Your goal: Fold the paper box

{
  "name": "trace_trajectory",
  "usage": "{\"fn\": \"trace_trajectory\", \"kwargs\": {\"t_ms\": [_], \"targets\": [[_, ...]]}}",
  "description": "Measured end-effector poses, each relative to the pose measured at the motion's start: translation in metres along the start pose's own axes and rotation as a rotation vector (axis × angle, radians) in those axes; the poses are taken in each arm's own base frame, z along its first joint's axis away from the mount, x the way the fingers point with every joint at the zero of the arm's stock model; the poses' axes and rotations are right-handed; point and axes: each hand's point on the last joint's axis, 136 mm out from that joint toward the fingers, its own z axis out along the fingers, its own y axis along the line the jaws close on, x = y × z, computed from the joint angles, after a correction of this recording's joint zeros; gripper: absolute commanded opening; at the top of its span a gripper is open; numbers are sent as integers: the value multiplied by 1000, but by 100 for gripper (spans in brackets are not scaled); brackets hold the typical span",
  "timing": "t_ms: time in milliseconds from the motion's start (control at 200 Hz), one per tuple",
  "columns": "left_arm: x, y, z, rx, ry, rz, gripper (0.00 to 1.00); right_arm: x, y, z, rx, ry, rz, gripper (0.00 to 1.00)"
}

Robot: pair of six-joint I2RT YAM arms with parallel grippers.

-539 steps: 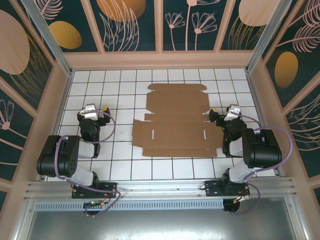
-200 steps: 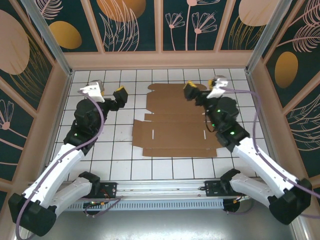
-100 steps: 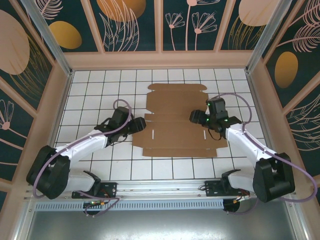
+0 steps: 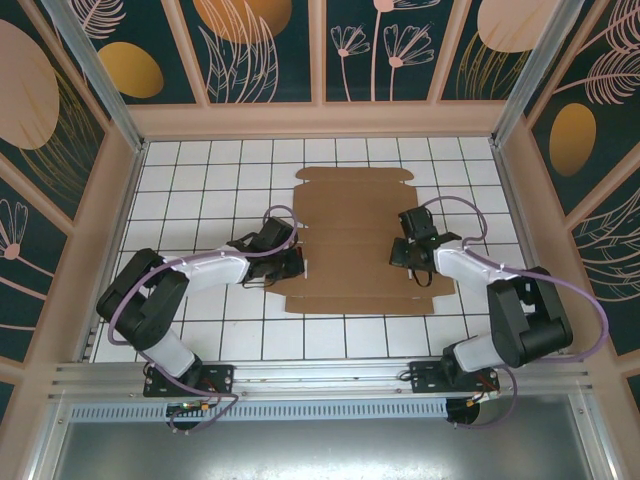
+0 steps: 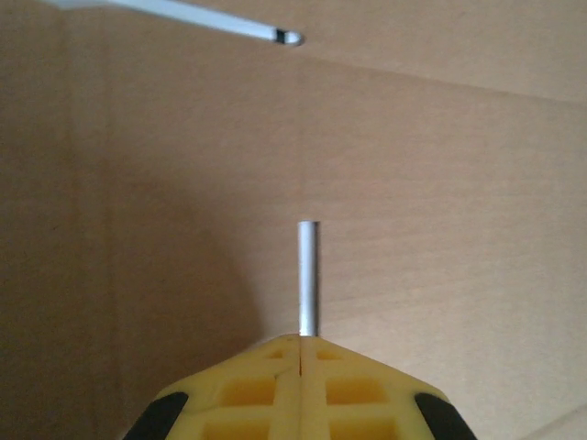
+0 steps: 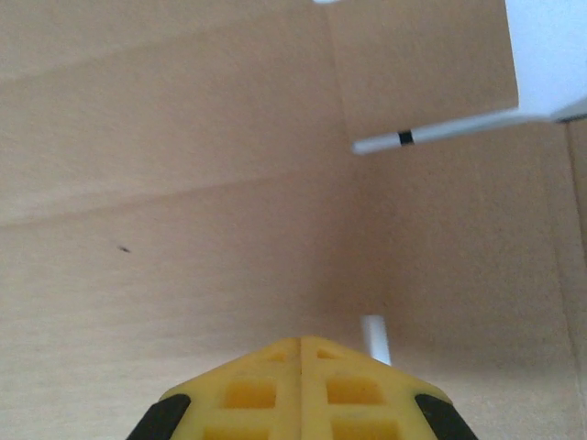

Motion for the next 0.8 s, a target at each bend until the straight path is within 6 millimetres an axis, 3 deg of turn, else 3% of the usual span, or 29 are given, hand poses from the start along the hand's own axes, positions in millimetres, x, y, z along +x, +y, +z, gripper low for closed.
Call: {"fn": "trace_trajectory", "kwargs": {"t_ms": [125,230,390,505,681,741,801], "targets": [[-4,6,5,-46,-4,-30,0,23,-5,10,53,61,-35,0],[-15,13,17,-95,-6,-61,0,28,8,11,64,52,-85,0],[-65,27,26,-121,-56,-157,0,39,34,10,65,36,-170,0],[-107,30,34,-148,-101,-183,0,58,72,7,-46,72,-212,0],[-152,-5,49,-113,-132,-110,4,105,164,-8,-393,222,-262,2],[-162,-14,42,-105,-154,-82,10,109,182,-18,-476,250,-265,3],[-170,-22,32,-89,-181,-55,17,99,197,-29,-535,233,-263,5]]}}
